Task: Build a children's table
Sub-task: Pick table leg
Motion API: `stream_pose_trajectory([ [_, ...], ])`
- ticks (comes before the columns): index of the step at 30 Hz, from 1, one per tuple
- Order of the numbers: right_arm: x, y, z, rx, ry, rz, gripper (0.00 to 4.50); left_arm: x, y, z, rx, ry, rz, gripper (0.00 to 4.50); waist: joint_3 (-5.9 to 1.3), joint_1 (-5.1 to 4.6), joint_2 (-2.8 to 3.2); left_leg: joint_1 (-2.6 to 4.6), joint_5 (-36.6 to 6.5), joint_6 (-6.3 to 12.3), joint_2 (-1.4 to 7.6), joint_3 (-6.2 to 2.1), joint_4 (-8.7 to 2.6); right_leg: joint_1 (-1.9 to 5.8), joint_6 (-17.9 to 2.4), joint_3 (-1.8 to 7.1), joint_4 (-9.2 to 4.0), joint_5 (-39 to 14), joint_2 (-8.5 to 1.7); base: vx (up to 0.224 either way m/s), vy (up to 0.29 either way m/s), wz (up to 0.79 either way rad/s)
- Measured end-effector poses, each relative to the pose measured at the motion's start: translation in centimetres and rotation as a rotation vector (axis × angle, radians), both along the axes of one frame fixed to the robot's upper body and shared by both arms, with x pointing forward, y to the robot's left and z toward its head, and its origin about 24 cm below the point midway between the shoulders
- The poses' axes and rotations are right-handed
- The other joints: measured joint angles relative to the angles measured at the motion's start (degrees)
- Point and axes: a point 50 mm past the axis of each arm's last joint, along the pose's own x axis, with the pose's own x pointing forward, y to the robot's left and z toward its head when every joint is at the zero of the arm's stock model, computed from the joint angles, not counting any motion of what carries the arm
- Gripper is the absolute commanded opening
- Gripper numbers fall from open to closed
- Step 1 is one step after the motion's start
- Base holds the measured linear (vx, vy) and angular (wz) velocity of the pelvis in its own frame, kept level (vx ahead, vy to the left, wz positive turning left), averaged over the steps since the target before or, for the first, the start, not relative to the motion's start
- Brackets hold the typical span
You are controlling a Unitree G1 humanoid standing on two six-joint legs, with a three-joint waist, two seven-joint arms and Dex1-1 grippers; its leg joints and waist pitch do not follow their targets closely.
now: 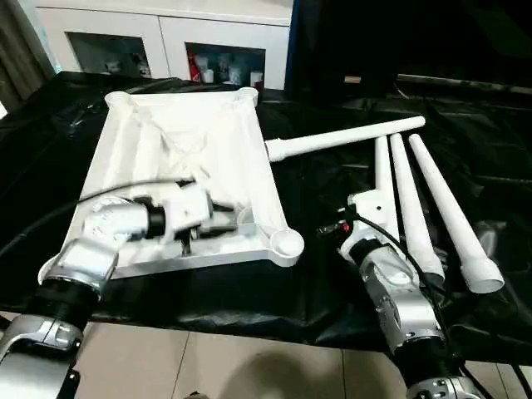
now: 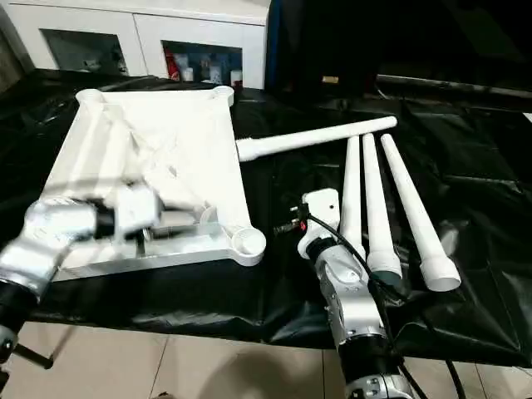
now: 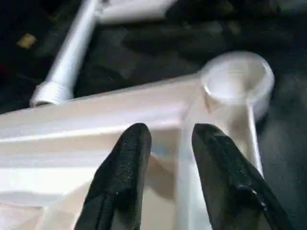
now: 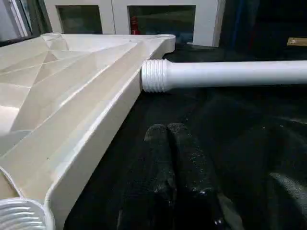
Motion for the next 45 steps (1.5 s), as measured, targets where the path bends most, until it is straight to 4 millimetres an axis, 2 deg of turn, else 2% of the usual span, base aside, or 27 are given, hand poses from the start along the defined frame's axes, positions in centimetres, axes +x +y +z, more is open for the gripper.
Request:
stream_pose_trajectory([
  [5,-0.1,-0.3,0.6,-0.007,-0.013,-0.020,0.00,1.3,-1.1,1.9,-0.227,-0.029,0.156,1.74,0.00,0.20,0.00,-0.03,0.0,0.01,0.00,-0.01,0.08,0.01,0.0,0.00,0.03,0.0,0.00,0.000,0.000,0.00],
  [7,-0.3,-0.7,0.7,-0.024,-0.006,-0.062,0.00,2.2,-1.3,2.5,-0.317,-0.058,0.287,1.74,0.00,0.14,0.02,-0.01,0.0,0.02,0.00,-0.01,0.13,0.06,0.0,0.02,0.01,0.1,0.00,0.000,0.000,0.00],
  [9,-0.3,-1.3,0.9,-0.036,-0.005,-0.095,0.00,2.5,-1.5,2.4,-0.358,-0.058,0.356,1.74,0.01,0.11,0.02,-0.03,0.0,0.02,-0.01,-0.01,0.15,0.06,0.1,0.03,-0.02,0.1,0.00,0.000,0.000,0.00],
  [12,-0.7,-2.4,1.2,-0.046,0.011,-0.165,0.00,2.9,-2.1,1.7,-0.506,-0.016,0.554,1.74,0.02,0.08,0.05,-0.04,0.0,0.03,-0.02,-0.03,0.20,0.06,0.1,0.06,-0.01,0.2,0.00,0.000,0.000,0.00],
  [16,-0.8,-3.1,1.1,-0.053,0.046,-0.222,0.00,2.8,-2.1,0.6,-0.525,0.006,0.659,1.74,0.07,-0.48,0.13,-0.03,0.0,0.03,0.01,-0.06,0.21,0.04,0.1,0.06,-0.01,0.2,0.07,0.000,0.000,0.00],
  [22,-1.2,-3.6,1.2,-0.063,0.062,-0.278,0.00,2.4,-3.6,0.4,-0.488,-0.013,0.621,1.74,0.22,-0.45,0.38,-0.09,0.0,0.03,0.01,-0.09,0.33,0.06,0.1,0.07,-0.02,0.2,0.07,0.000,0.000,0.00],
  [26,-1.5,-3.5,1.2,-0.081,0.073,-0.277,0.00,2.1,-3.8,0.9,-0.468,-0.034,0.613,2.11,0.43,-0.52,0.80,-0.11,0.0,0.05,0.00,-0.10,0.41,0.06,0.2,0.08,-0.01,0.3,0.06,0.000,0.000,0.00],
  [27,-1.6,-3.4,1.3,-0.083,0.076,-0.273,0.00,2.0,-3.9,0.9,-0.461,-0.043,0.613,2.34,0.45,-0.61,0.84,-0.11,0.0,0.05,0.00,-0.10,0.41,0.06,0.2,0.09,-0.01,0.3,0.06,0.000,0.000,0.00],
  [30,-1.5,-3.4,1.3,-0.133,0.117,-0.273,0.00,1.6,-4.3,0.1,-0.413,-0.032,0.612,2.34,0.45,-0.91,0.87,-0.11,0.0,0.05,0.00,-0.12,0.43,0.07,0.2,0.08,0.00,0.3,0.07,0.000,0.000,0.00],
  [32,-1.0,-3.5,1.5,-0.134,0.158,-0.280,0.29,1.2,-4.5,-0.3,-0.398,-0.018,0.594,2.44,0.54,-1.24,1.02,-0.14,0.0,0.05,0.00,-0.12,0.49,0.07,0.2,0.09,0.00,0.3,0.06,0.000,0.000,0.00],
  [33,-0.7,-3.6,1.9,-0.136,0.163,-0.279,0.29,1.2,-4.7,-0.4,-0.391,-0.012,0.581,2.44,0.57,-1.33,1.06,-0.14,0.0,0.05,0.00,-0.13,0.53,0.06,0.2,0.11,0.00,0.4,0.06,0.000,0.000,0.00],
  [36,0.2,-3.9,3.7,-0.155,0.140,-0.282,0.53,1.0,-5.0,-0.5,-0.375,-0.002,0.546,2.44,0.57,-1.39,1.07,-0.12,0.0,0.04,0.00,-0.13,0.54,0.07,0.2,0.11,0.00,0.4,0.07,0.000,0.000,0.00],
  [40,0.7,-4.3,4.2,-0.184,0.195,-0.305,0.76,0.8,-5.0,-0.2,-0.331,-0.001,0.480,2.44,0.57,-1.39,1.08,-0.14,0.0,0.04,-0.01,-0.14,0.56,0.06,0.2,0.12,0.00,0.4,0.08,0.000,0.000,0.00],
  [41,1.0,-4.3,4.3,-0.187,0.216,-0.308,0.93,0.7,-4.9,-0.2,-0.308,-0.001,0.458,2.44,0.58,-1.41,1.10,-0.15,0.0,0.04,-0.01,-0.14,0.57,0.05,0.2,0.12,0.00,0.4,0.07,0.000,0.000,0.00],
  [45,2.3,-4.8,5.9,-0.172,0.233,-0.333,1.24,0.3,-5.4,-0.3,-0.250,0.019,0.374,2.44,0.58,-1.42,1.11,-0.13,0.0,0.04,-0.02,-0.13,0.60,0.05,0.2,0.15,0.01,0.5,0.07,0.000,0.000,0.00],
])
